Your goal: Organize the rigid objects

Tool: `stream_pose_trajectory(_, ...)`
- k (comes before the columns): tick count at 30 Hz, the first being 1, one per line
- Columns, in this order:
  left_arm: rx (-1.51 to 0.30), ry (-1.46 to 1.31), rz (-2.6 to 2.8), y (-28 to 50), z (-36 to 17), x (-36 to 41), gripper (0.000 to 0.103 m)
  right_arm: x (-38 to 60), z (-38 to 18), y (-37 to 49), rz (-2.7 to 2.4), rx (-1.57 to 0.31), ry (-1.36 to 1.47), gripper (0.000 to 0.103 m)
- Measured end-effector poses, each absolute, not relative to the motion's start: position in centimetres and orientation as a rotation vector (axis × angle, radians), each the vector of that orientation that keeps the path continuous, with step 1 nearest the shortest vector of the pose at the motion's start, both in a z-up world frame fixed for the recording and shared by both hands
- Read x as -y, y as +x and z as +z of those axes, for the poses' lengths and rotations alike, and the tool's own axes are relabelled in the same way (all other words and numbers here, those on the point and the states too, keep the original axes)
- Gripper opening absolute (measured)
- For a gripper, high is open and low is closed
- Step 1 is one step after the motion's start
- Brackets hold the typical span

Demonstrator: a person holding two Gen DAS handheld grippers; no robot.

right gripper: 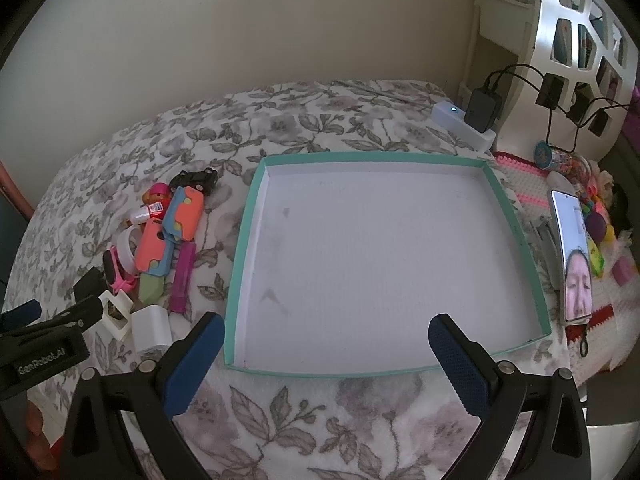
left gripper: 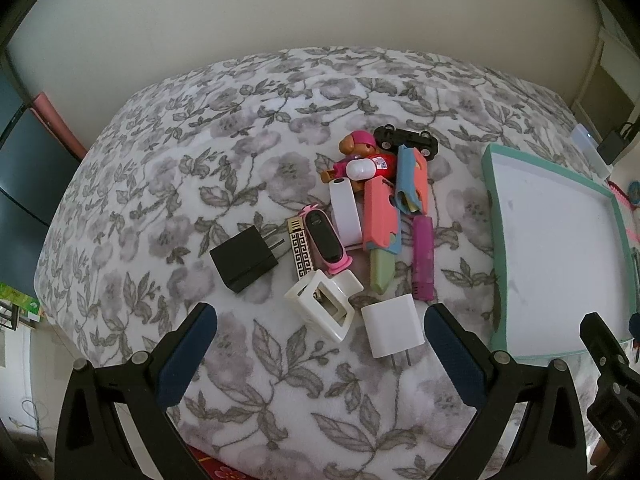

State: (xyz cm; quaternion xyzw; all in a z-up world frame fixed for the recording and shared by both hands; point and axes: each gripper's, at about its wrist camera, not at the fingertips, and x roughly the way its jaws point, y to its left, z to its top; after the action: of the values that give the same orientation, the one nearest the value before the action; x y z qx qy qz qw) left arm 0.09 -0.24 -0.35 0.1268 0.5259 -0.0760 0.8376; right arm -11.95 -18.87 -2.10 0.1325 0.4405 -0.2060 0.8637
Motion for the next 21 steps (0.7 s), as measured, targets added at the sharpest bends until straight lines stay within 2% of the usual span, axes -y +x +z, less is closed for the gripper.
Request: stream_pose_trajectory(21,-1.116,0.252,-0.18,0.0,0.0,0.3,0.103,18.7,-0.6,-12.5,-0.43,-0.915,0.271,0.103)
